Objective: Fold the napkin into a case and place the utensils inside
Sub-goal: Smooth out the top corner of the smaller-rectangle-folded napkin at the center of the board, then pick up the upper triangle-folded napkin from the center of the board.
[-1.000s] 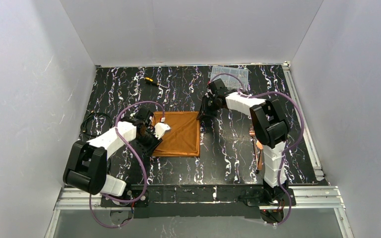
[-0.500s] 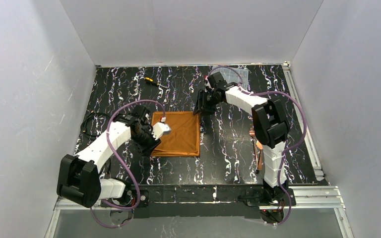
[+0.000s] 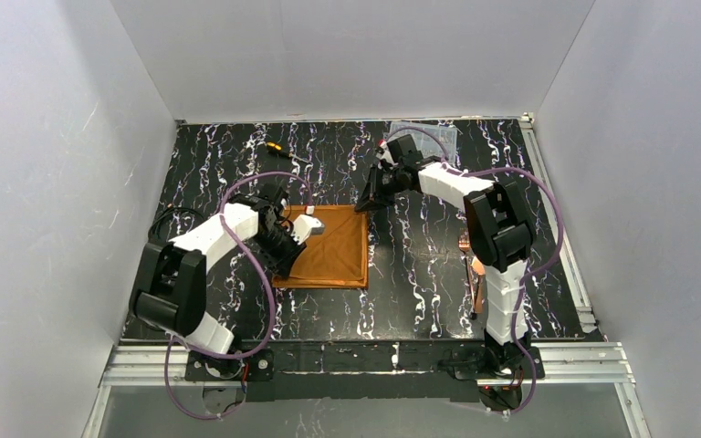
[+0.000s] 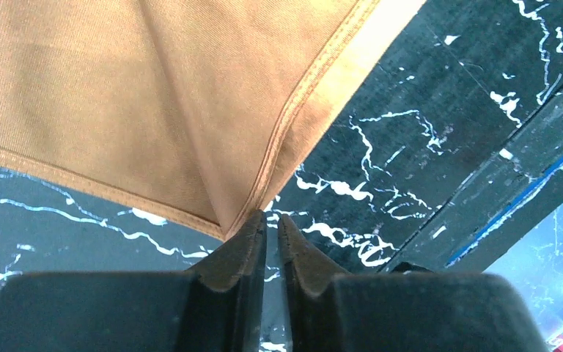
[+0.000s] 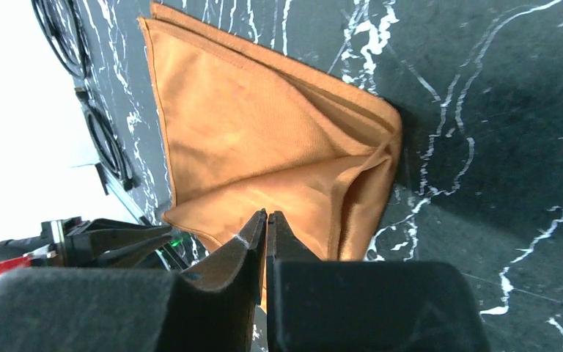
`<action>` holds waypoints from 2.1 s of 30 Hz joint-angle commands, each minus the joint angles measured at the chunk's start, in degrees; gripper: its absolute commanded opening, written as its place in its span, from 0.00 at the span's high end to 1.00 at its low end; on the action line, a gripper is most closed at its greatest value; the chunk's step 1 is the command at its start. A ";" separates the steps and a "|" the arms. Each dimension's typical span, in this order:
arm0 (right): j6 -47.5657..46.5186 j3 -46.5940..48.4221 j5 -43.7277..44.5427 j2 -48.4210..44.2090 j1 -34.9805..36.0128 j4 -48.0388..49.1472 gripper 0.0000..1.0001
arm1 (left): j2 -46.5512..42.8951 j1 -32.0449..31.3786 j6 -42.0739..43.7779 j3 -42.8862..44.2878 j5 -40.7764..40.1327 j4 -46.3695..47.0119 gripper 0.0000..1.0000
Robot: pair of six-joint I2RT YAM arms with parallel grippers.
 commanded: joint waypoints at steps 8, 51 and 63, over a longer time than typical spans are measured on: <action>2.44 -1.72 -5.60 6.71 -3.33 5.90 0.88 | 3.44 -0.29 -0.24 -4.57 0.98 5.13 0.97; -1.46 -31.87 15.43 -30.47 13.08 2.74 0.49 | -22.72 -0.14 3.14 -8.74 -1.36 6.96 0.59; 6.83 -35.43 10.18 -27.20 13.13 8.34 0.49 | -19.10 -0.20 8.15 -10.33 -5.16 9.11 0.58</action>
